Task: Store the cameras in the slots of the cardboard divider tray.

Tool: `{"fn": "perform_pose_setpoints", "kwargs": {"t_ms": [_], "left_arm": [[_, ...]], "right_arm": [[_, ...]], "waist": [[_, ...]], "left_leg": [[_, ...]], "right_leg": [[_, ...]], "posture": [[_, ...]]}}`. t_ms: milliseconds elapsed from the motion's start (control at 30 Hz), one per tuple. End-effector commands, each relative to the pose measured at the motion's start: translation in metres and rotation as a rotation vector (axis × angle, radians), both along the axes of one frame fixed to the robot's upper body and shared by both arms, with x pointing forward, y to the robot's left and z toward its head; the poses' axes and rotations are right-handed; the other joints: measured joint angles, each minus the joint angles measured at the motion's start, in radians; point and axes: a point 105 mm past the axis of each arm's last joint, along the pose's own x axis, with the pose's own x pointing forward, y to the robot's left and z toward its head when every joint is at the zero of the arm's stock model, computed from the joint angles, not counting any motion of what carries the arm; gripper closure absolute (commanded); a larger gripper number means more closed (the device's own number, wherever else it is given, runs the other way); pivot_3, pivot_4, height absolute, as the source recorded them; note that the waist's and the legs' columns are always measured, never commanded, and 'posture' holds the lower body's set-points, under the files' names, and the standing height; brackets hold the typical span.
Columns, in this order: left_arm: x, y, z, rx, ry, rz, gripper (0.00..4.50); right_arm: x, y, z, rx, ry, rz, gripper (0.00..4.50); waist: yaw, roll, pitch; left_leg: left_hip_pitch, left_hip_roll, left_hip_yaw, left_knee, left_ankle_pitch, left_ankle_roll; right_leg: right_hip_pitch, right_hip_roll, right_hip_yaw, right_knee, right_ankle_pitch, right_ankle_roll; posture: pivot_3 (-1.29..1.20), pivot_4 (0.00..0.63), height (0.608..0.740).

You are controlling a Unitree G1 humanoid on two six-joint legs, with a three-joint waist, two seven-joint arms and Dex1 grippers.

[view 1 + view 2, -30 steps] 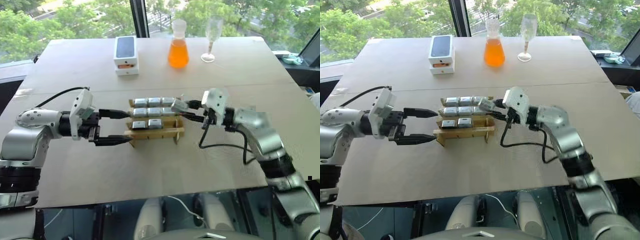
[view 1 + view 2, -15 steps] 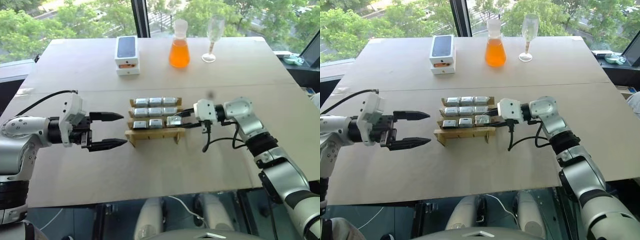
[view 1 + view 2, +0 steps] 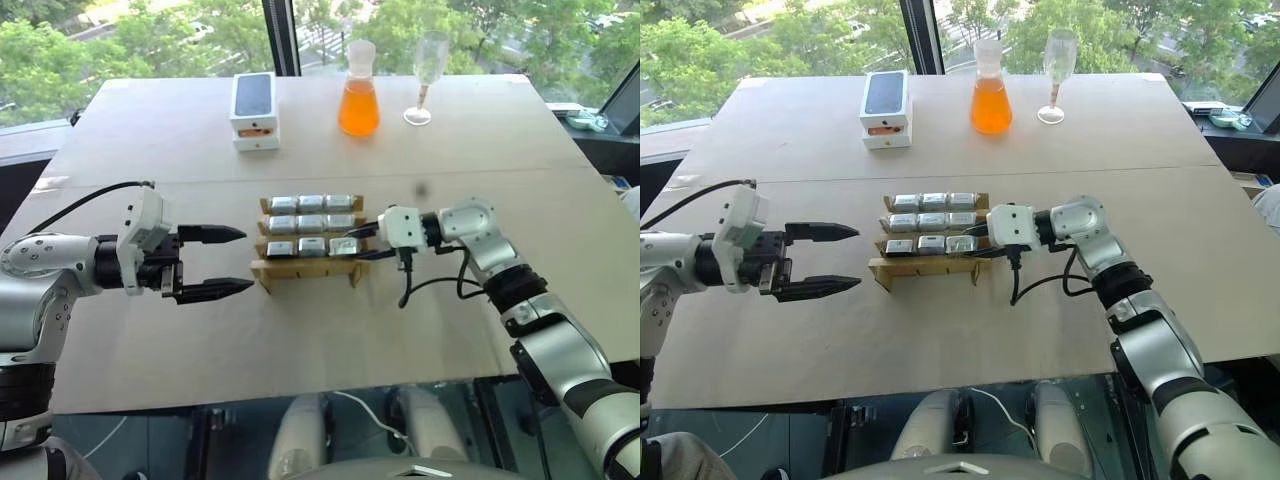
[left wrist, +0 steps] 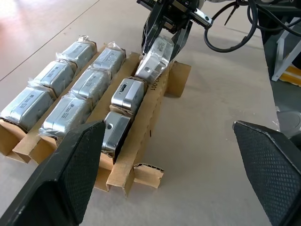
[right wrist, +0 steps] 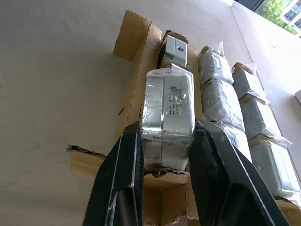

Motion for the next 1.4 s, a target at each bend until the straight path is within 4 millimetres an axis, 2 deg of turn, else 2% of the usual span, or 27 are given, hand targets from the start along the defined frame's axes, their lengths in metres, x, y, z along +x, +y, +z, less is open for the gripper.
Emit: {"fn": "perform_pose_setpoints", "kwargs": {"t_ms": [33, 133, 300, 433, 500, 600, 700, 833, 933, 1067, 1133, 1200, 1300, 1400], "left_arm": [[-0.002, 0.000, 0.013, 0.006, -0.044, -0.011, 0.00], [-0.001, -0.001, 0.013, 0.007, -0.046, -0.012, 0.00], [-0.001, -0.003, 0.013, 0.003, -0.044, -0.017, 0.00], [-0.002, -0.004, 0.013, 0.000, -0.041, -0.017, 0.00], [-0.002, -0.005, 0.013, -0.001, -0.043, -0.016, 0.00], [-0.002, -0.005, 0.013, -0.002, -0.042, -0.015, 0.00], [-0.003, -0.006, 0.013, -0.004, -0.040, -0.014, 0.00], [-0.003, -0.008, 0.015, -0.043, -0.034, -0.012, 0.00], [0.000, -0.007, 0.013, -0.088, -0.046, 0.017, 0.00], [0.003, 0.005, -0.003, -0.136, -0.047, 0.117, 0.00], [0.010, 0.019, -0.019, -0.143, -0.062, 0.234, 0.00], [0.018, 0.033, -0.043, -0.099, -0.071, 0.371, 0.00], [0.009, 0.032, -0.067, -0.084, -0.072, 0.395, 0.00], [0.006, 0.025, -0.073, -0.177, -0.056, 0.401, 0.00]], "right_arm": [[0.002, -0.003, -0.003, -0.013, 0.017, -0.014, 3.70], [0.005, 0.000, -0.002, 0.023, 0.070, -0.039, 3.70], [0.013, -0.002, -0.006, -0.027, 0.053, -0.059, 3.70], [0.008, 0.000, -0.009, -0.031, 0.112, -0.033, 3.70], [0.005, 0.000, -0.013, -0.046, 0.141, -0.016, 2.67], [0.001, 0.001, -0.009, -0.014, 0.169, -0.002, 1.51], [-0.002, 0.000, 0.002, 0.055, 0.186, 0.001, 0.19], [-0.012, -0.007, 0.029, 0.190, 0.202, 0.011, 0.09], [-0.019, -0.023, 0.046, 0.295, 0.235, -0.037, 0.09], [-0.025, -0.056, 0.051, 0.417, 0.310, -0.172, 0.09], [-0.029, -0.079, 0.040, 0.458, 0.355, -0.261, 0.09], [-0.039, -0.104, 0.019, 0.449, 0.401, -0.329, 0.09], [-0.045, -0.139, -0.011, 0.428, 0.425, -0.475, 0.09], [-0.050, -0.161, -0.027, 0.449, 0.435, -0.574, 0.09]], "waist": [[0.000, 0.000, 0.000], [0.000, 0.000, 0.000], [0.000, 0.000, 0.000], [0.000, 0.000, 0.000], [0.000, 0.000, 0.000], [-0.001, 0.000, 0.000], [0.000, 0.000, 0.000], [0.000, 0.000, 0.000], [0.006, 0.001, 0.000], [0.004, 0.001, 0.000], [0.005, 0.001, 0.000], [0.011, 0.001, 0.000], [0.010, 0.001, 0.000], [0.007, 0.000, 0.000]], "left_leg": [[0.000, 0.000, 0.000, 0.000, 0.000, 0.000], [0.000, 0.000, 0.000, 0.000, 0.000, 0.000], [0.001, 0.000, 0.000, 0.000, 0.000, 0.001], [0.000, 0.000, 0.000, 0.000, 0.000, 0.000], [0.000, 0.000, 0.000, 0.000, 0.000, 0.000], [0.000, 0.000, 0.000, 0.000, 0.000, 0.000], [0.000, 0.000, -0.001, 0.000, 0.000, 0.000], [-0.001, 0.001, -0.001, 0.000, 0.000, 0.000], [-0.002, 0.002, -0.002, 0.000, 0.000, 0.000], [-0.003, 0.002, -0.002, 0.000, 0.000, 0.000], [-0.002, 0.002, -0.003, 0.000, 0.000, 0.000], [-0.003, 0.001, -0.003, -0.001, -0.001, 0.002], [-0.003, 0.000, -0.002, 0.000, -0.003, 0.004], [-0.002, 0.000, -0.001, 0.000, -0.003, 0.005]], "right_leg": [[0.000, 0.000, 0.000, 0.000, 0.000, 0.000], [0.000, 0.000, 0.000, 0.000, 0.000, -0.001], [0.000, 0.000, 0.000, 0.001, 0.000, -0.001], [0.000, 0.000, 0.000, 0.000, 0.000, 0.000], [0.000, 0.000, 0.000, 0.000, 0.000, 0.000], [0.000, 0.000, 0.000, 0.000, 0.000, 0.000], [0.000, 0.000, 0.000, 0.000, 0.001, 0.001], [-0.001, 0.000, 0.000, 0.000, 0.001, 0.002], [-0.001, -0.001, -0.002, 0.000, 0.001, 0.002], [-0.001, -0.001, -0.002, -0.002, 0.001, 0.002], [0.000, -0.001, -0.003, -0.001, 0.001, 0.002], [0.000, -0.002, -0.004, -0.002, 0.001, 0.002], [0.000, -0.002, -0.003, -0.003, 0.001, 0.002], [0.000, -0.002, -0.001, -0.003, -0.001, -0.001]], "posture": [[0.00, 0.150, 0.740], [0.00, 0.150, 0.740], [0.00, 0.150, 0.740], [0.00, 0.150, 0.740], [0.00, 0.150, 0.740], [0.00, 0.150, 0.740], [0.00, 0.150, 0.740], [0.00, 0.150, 0.740], [0.00, 0.150, 0.740], [0.00, 0.150, 0.740], [0.00, 0.150, 0.740], [0.00, 0.150, 0.740], [0.00, 0.150, 0.740], [0.00, 0.150, 0.740]]}}
